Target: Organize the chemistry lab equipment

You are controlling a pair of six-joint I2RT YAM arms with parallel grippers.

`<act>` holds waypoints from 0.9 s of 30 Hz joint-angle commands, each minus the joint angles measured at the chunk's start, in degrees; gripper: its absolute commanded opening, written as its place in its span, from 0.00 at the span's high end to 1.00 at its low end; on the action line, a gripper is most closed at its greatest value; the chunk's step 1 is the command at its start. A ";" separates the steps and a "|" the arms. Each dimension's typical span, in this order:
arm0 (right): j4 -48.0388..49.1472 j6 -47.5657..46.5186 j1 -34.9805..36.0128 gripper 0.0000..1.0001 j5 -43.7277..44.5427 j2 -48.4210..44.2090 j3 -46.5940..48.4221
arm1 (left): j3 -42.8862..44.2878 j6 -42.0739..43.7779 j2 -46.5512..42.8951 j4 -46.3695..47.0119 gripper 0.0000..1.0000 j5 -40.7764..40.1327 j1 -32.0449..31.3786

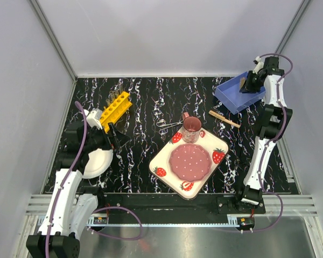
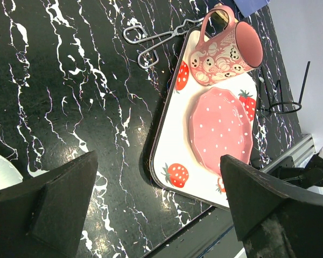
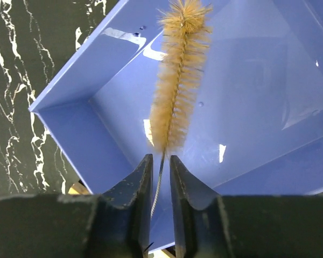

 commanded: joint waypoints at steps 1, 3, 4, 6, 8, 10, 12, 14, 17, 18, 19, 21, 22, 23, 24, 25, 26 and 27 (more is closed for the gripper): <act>-0.08 0.05 -1.12 0.67 0.49 0.90 3.88 | -0.14 0.05 0.03 2.83 0.01 1.54 0.19; -0.17 -0.13 -1.56 0.60 -1.08 0.55 4.06 | -0.05 0.14 0.20 2.83 0.01 1.54 0.19; -0.17 -0.22 -1.65 0.56 -1.53 -0.24 3.88 | 0.04 0.14 0.29 2.83 0.01 1.63 0.19; -0.17 -0.39 -2.00 0.53 -2.93 -1.47 3.18 | 0.13 0.32 0.21 2.83 0.01 1.54 0.19; -0.09 -1.27 -2.09 0.48 -3.99 -4.19 1.87 | 0.04 0.49 0.03 3.00 0.01 2.15 0.19; -0.08 -3.45 -2.09 0.43 -6.62 -8.22 -1.55 | 0.04 0.49 -0.15 3.00 0.01 2.16 0.19; 0.61 -4.70 -2.09 0.37 -10.91 -13.57 -7.50 | 0.04 0.41 -0.15 3.00 0.01 1.54 0.19; 2.10 -6.37 -2.09 0.30 -14.35 -18.06 -13.31 | 0.65 0.32 0.29 2.83 0.02 0.75 -0.86; 10.16 -7.69 -2.09 0.20 -21.46 -28.87 -32.08 | 2.93 1.37 2.39 0.81 0.03 -3.37 -5.51; 11.24 -8.82 -2.09 0.20 -22.44 -34.21 -35.29 | 3.72 1.63 3.10 0.20 0.03 -6.43 -8.49; 12.38 -9.70 -2.09 0.18 -24.02 -36.61 -38.10 | 5.56 2.51 3.98 -0.51 0.03 -8.02 -10.08; 12.66 -11.90 -2.09 0.18 -25.87 -43.12 -45.40 | 7.85 3.30 7.84 -3.05 0.03 -13.56 -14.92; 13.27 -12.26 -2.00 0.18 -27.71 -45.23 -47.86 | 10.39 4.18 9.68 -3.93 0.03 -15.32 -16.58; 13.54 -12.87 -2.09 0.18 -28.94 -49.07 -52.58 | 11.89 4.71 11.53 -5.86 0.03 -18.81 -19.30; 13.80 -13.31 -2.09 0.18 -30.17 -50.94 -54.81 | 13.21 5.23 15.55 -6.83 0.03 -20.59 -20.54; 14.32 -13.66 -2.00 0.18 -31.93 -52.79 -57.00 | 16.18 6.54 17.76 -7.80 0.03 -22.17 -21.69; 14.76 -13.75 -2.09 0.18 -32.64 -56.20 -61.03 | 17.78 7.52 19.96 -9.90 0.03 -24.80 -23.53; 15.29 -13.75 -2.09 0.18 -33.26 -57.89 -62.90 | 19.36 8.39 24.85 -10.79 0.03 -26.13 -24.24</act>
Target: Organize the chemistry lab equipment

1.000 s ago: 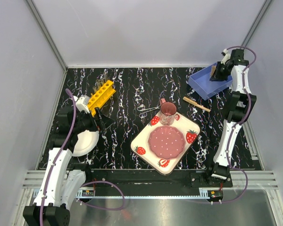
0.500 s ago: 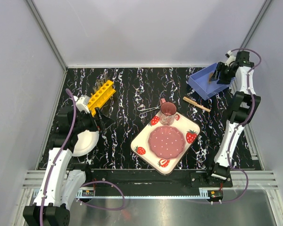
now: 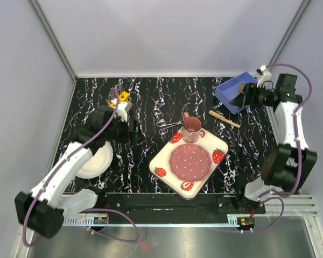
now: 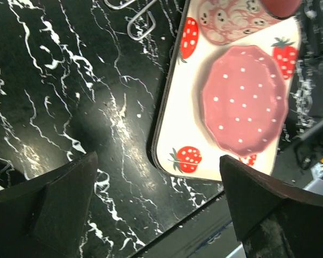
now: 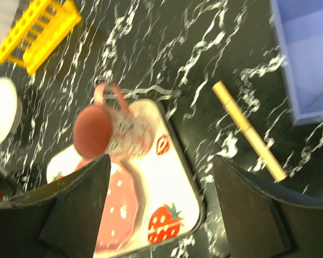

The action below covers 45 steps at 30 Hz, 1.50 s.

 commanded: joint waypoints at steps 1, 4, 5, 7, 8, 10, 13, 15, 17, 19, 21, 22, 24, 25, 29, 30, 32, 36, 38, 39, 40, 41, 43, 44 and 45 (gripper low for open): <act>4.50 -3.02 0.29 0.17 -7.99 -8.39 -10.19 | 10.53 6.75 11.65 -5.39 0.03 -12.67 -4.40; 5.38 -2.41 0.21 0.16 -10.27 -13.32 -14.33 | 16.86 10.71 21.47 -9.17 0.03 -17.07 -6.16; 5.38 -2.15 0.21 0.16 -11.24 -15.15 -15.55 | 18.46 11.69 23.60 -10.58 0.04 -18.47 -6.60; 5.82 -2.14 0.21 0.15 -13.09 -16.83 -16.79 | 23.38 14.14 29.73 -11.55 0.05 -19.19 -7.13; 6.34 -1.80 0.21 0.14 -13.36 -18.32 -18.19 | 25.14 14.85 31.69 -12.34 0.05 -19.71 -7.65; 7.74 -1.62 0.21 0.13 -14.15 -19.47 -19.43 | 30.85 16.69 35.82 -13.57 0.06 -20.51 -8.44; 8.11 -1.09 0.20 0.13 -15.55 -20.18 -20.49 | 36.92 19.86 42.85 -14.28 0.07 -20.95 -10.03; 8.19 -0.91 0.12 0.13 -16.08 -20.27 -20.75 | 40.68 21.10 47.51 -14.28 0.07 -20.77 -10.82; 8.28 -1.00 0.21 0.13 -16.35 -20.36 -20.75 | 42.98 22.15 50.42 -14.28 0.08 -20.60 -10.91; 8.28 -1.09 0.21 0.13 -16.44 -20.36 -20.84 | 46.50 22.42 54.20 -14.37 0.08 -20.07 -10.82; 8.19 -1.26 0.21 0.13 -16.52 -20.36 -20.93 | 50.27 22.16 57.61 -14.72 0.09 -18.06 -10.91; 8.19 -1.26 0.21 0.13 -16.70 -20.44 -20.93 | 51.42 21.98 58.68 -14.63 0.10 -17.35 -10.82; 8.19 -1.18 0.21 0.13 -16.87 -20.44 -20.84 | 54.58 21.63 60.88 -14.63 0.12 -15.42 -11.00; 8.11 -1.18 0.21 0.13 -16.88 -20.45 -20.84 | 55.55 21.37 63.15 -14.55 0.13 -14.98 -11.00; 8.19 -1.00 0.20 0.13 -16.96 -20.79 -20.93 | 59.60 20.66 67.82 -14.55 0.21 -12.96 -11.00; 8.19 -1.00 0.12 0.13 -17.05 -20.80 -20.93 | 60.48 20.58 68.70 -14.28 0.23 -12.60 -11.00; 8.19 -1.00 0.20 0.13 -16.96 -20.53 -20.93 | 61.18 20.23 70.11 -13.50 0.24 -11.46 -11.00; 8.19 -0.91 0.21 0.13 -17.14 -20.10 -20.93 | 61.89 19.17 71.43 -11.39 0.28 -9.79 -11.09; 8.10 -0.91 0.21 0.13 -17.23 -19.83 -20.93 | 62.07 18.73 72.05 -10.68 0.31 -8.91 -11.09; 8.10 -0.91 0.21 0.13 -17.23 -19.66 -20.93 | 62.15 18.47 72.75 -10.50 0.33 -8.56 -11.09; 8.02 -0.83 0.21 0.13 -17.31 -19.57 -20.84 | 62.15 18.12 73.10 -10.42 0.35 -8.30 -11.09; 8.02 -0.83 0.21 0.13 -17.32 -19.39 -20.84 | 62.24 18.11 73.37 -10.15 0.38 -8.03 -11.26; 7.93 -0.91 0.21 0.13 -17.14 -19.39 -20.84 | 62.15 17.94 74.16 -9.98 0.39 -7.77 -11.52; 7.93 -0.91 0.12 0.13 -17.05 -19.30 -20.84 | 62.07 18.02 74.33 -9.89 0.39 -7.77 -11.96; 7.84 -0.91 0.20 0.13 -17.05 -19.30 -20.84 | 61.98 18.11 74.60 -9.89 0.40 -8.03 -12.14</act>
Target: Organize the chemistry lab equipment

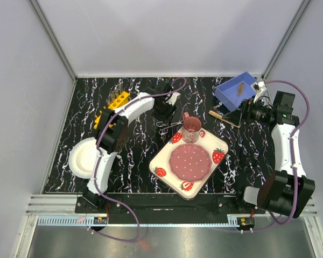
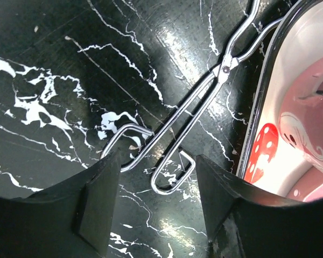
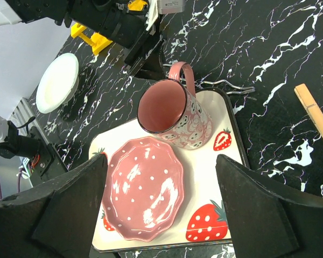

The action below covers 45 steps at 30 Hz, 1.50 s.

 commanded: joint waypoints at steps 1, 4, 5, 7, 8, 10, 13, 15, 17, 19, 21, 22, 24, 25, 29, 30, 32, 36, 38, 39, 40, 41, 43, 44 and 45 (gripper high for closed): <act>1.48 -0.02 0.16 0.13 -1.21 0.06 0.03 | 2.44 -0.12 1.18 2.53 0.40 1.76 -1.34; 1.48 -0.02 0.16 0.13 -1.12 0.24 0.03 | 2.00 0.41 1.36 2.53 0.43 0.18 -2.22; 1.39 -0.02 0.16 0.13 -1.12 0.41 0.03 | 1.83 0.50 1.36 2.44 0.44 -0.69 -2.40; 1.39 -0.10 0.16 0.13 -1.12 0.59 0.03 | 1.12 0.59 1.27 2.53 0.45 -1.57 -2.49; 1.31 -0.11 0.07 0.13 -1.12 0.59 0.03 | 0.60 0.76 1.27 2.44 0.46 -1.93 -2.49; 1.31 -0.11 0.16 0.13 -0.94 0.77 0.12 | -0.02 0.94 1.18 2.53 0.48 -2.54 -2.57; 1.22 -0.19 0.16 0.13 -0.94 0.85 0.03 | -1.07 1.38 1.18 2.35 0.50 -4.29 -2.66; 1.22 -0.19 0.07 0.13 -0.85 0.94 0.03 | -1.78 1.38 1.10 2.53 0.54 -4.91 -2.66; 1.13 -0.11 0.07 0.13 -0.85 1.12 0.03 | -2.48 1.47 1.01 2.44 0.54 -6.23 -2.66; 1.22 -0.11 0.16 0.13 -0.85 1.21 0.03 | -2.92 1.64 0.92 2.53 0.55 -6.93 -2.66; 1.13 -0.19 0.16 0.13 -0.94 1.38 -0.05 | -3.62 1.82 0.66 2.53 0.55 -7.11 -2.66; 1.13 -0.19 0.16 0.13 -0.94 1.47 0.03 | -3.71 1.91 0.66 2.44 0.55 -7.29 -2.66; 1.22 -0.19 0.16 0.13 -0.85 1.47 0.03 | -4.41 2.00 0.31 2.53 0.58 -7.64 -2.66; 1.13 -0.19 0.16 0.13 -0.77 1.56 0.03 | -4.68 2.00 0.13 2.53 0.60 -8.16 -2.66; 1.04 -0.37 0.16 0.13 -0.42 1.56 0.03 | -7.48 1.56 -1.36 2.61 0.64 -9.57 -2.57; 1.13 -0.37 0.16 0.13 -0.33 1.56 0.03 | -8.19 0.95 -1.71 2.62 0.65 -9.84 -2.57; 1.04 -0.46 0.16 0.13 -0.24 1.56 0.03 | -11.07 -0.02 -3.64 3.40 0.69 -10.98 -2.49; 0.95 -0.54 0.16 0.13 -0.24 1.56 0.03 | -16.45 -4.14 -7.25 5.25 0.72 -12.48 -1.52; 0.87 -0.63 0.16 0.13 -0.15 1.47 0.03 | -19.86 -5.56 -9.61 6.04 0.73 -12.74 -0.82; 0.87 -0.72 0.16 0.13 -0.15 1.56 0.03 | -21.10 -6.78 -10.32 6.57 0.73 -12.74 -0.56; 0.78 -0.81 0.16 0.13 -0.15 1.56 0.03 | -22.25 -7.49 -11.11 6.83 0.73 -12.91 -0.12; 0.78 -0.81 0.16 0.13 -0.15 1.56 0.03 | -24.69 -8.19 -12.08 7.10 0.73 -13.00 0.06; 0.69 -0.90 0.16 0.13 -0.24 1.56 0.03 | -27.25 -10.39 -14.89 8.32 0.73 -13.44 0.59; 0.69 -0.90 0.16 0.13 -0.24 1.56 0.03 | -29.70 -11.18 -15.86 8.85 0.73 -13.44 0.76; 0.60 -0.98 0.16 0.13 -0.33 1.73 0.03 | -30.68 -12.67 -17.70 9.38 0.73 -13.44 1.03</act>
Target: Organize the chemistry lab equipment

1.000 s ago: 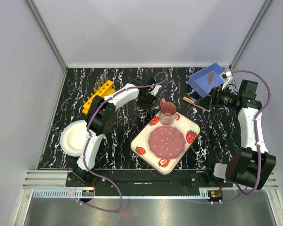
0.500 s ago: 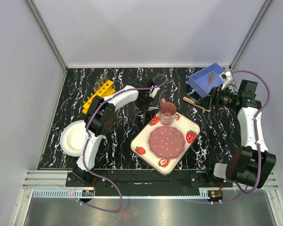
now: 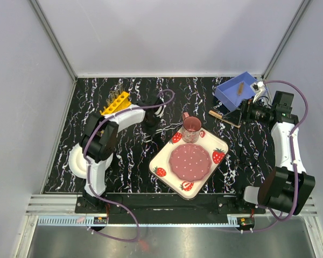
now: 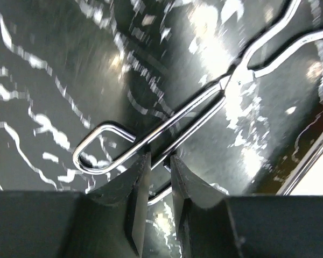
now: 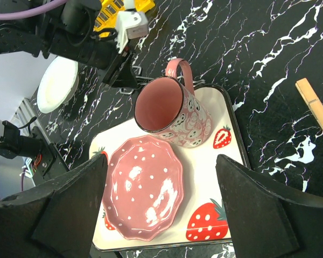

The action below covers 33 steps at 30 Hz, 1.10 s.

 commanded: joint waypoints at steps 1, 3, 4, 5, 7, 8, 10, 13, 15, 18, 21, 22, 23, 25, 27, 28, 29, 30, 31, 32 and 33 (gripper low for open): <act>0.56 -0.92 0.07 0.13 -0.44 0.03 0.03 | -6.86 -6.30 -5.89 0.90 0.73 -2.08 1.62; 0.56 -1.09 0.16 0.13 -0.44 0.20 0.03 | -8.19 -7.87 -8.08 1.17 0.73 -1.81 2.15; 0.47 -1.09 0.16 0.13 -0.52 0.29 0.03 | -9.07 -8.41 -8.61 1.25 0.73 -1.55 2.32; 0.47 -1.18 0.16 0.13 -0.52 0.29 0.12 | -9.42 -8.76 -9.31 1.25 0.73 -1.38 2.41; 0.29 -1.27 0.16 0.13 -0.52 0.47 0.21 | -10.30 -9.90 -10.80 1.25 0.73 -1.11 2.68; 0.21 -1.27 0.16 0.13 -0.44 0.47 0.12 | -10.48 -10.25 -11.25 1.25 0.73 -1.11 2.68; 0.12 -1.45 0.16 0.13 -0.52 0.29 0.21 | -11.44 -11.66 -12.48 1.25 0.73 -1.20 3.11; -0.06 -1.62 0.16 0.13 -0.52 0.38 0.21 | -12.50 -12.98 -13.80 1.34 0.72 -1.29 3.64; -0.23 -1.71 0.16 0.13 -0.52 0.29 0.30 | -12.77 -13.33 -14.50 1.52 0.72 -1.20 3.82; -0.58 -1.97 0.16 0.13 -0.61 0.29 0.39 | -13.82 -12.81 -17.40 3.27 0.68 2.29 3.73; -0.67 -2.06 0.16 0.13 -0.61 0.38 0.39 | -14.26 -11.50 -20.39 4.94 0.63 4.68 3.56; -0.59 -2.06 0.16 0.13 -0.70 0.38 0.39 | -13.91 -10.88 -20.83 5.21 0.61 6.08 3.56; -0.67 -2.06 0.16 0.13 -0.70 0.47 0.47 | -13.74 -9.92 -21.10 5.65 0.59 6.45 3.47; -0.67 -2.06 0.16 0.13 -0.70 0.56 0.47 | -12.69 -8.68 -21.10 5.91 0.50 7.50 3.03; -0.76 -2.15 0.16 0.13 -0.61 0.47 0.47 | -10.85 -6.22 -19.96 5.83 0.45 7.94 2.50; -0.76 -2.15 0.16 0.13 -0.61 0.47 0.47 | -10.14 -5.08 -19.17 5.65 0.39 8.03 2.33; -0.76 -2.15 0.07 0.13 -0.61 0.64 0.39 | -9.35 -2.64 -18.47 4.95 0.37 8.03 2.15; -0.76 -2.24 0.16 0.13 -0.52 0.64 0.39 | -7.43 -1.31 -16.37 4.42 0.35 7.86 1.80; -0.85 -2.24 0.16 0.13 -0.52 0.73 0.39 | -6.36 0.19 -15.31 3.64 0.34 7.59 1.71; -0.85 -2.24 0.16 0.13 -0.61 0.73 0.39 | -5.31 3.07 -14.25 1.97 0.34 7.16 1.62; -0.85 -2.32 0.16 0.13 -0.52 0.73 0.47 | -3.38 4.58 -12.94 1.00 0.34 6.37 1.45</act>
